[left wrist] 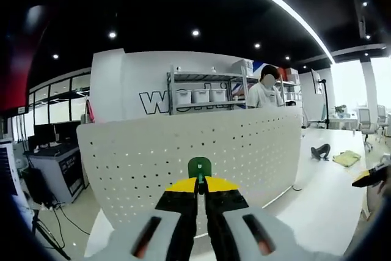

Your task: Insert the hook assembly into the mounting plate slot until the hook locks in place.

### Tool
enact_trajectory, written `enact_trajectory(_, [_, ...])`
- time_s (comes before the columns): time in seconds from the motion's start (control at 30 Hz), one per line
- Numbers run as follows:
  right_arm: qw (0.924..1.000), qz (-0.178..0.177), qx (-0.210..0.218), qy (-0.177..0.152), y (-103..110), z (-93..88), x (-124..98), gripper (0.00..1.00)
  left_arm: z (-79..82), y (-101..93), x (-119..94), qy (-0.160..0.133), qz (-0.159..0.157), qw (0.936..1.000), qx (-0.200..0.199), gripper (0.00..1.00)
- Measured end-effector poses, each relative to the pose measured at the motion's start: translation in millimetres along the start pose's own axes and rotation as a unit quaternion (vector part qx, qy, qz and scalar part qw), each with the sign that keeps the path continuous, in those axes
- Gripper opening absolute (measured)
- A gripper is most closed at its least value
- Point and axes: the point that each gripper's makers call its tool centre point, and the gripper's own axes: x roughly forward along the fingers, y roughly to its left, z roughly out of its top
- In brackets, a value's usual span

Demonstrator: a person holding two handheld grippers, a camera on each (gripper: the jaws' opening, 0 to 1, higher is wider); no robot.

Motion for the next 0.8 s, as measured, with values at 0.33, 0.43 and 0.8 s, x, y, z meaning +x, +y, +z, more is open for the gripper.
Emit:
enact_trajectory(0.33, [1.0,-0.002,0.002,0.001,0.7,-2.3,-0.8,0.89,-3.1,8.1,12.8,0.011,0.014,0.9998,0.0,0.03])
enact_trajectory(0.43, [1.0,-0.003,0.003,0.0,-1.0,-2.3,-1.4,0.89,-4.5,10.0,17.8,0.014,0.017,0.9998,0.0,0.03])
enact_trajectory(0.8, [1.0,-0.006,0.005,0.002,-2.9,-3.6,-2.1,0.88,-3.5,17.1,32.0,0.021,0.034,0.9992,-0.002,0.03])
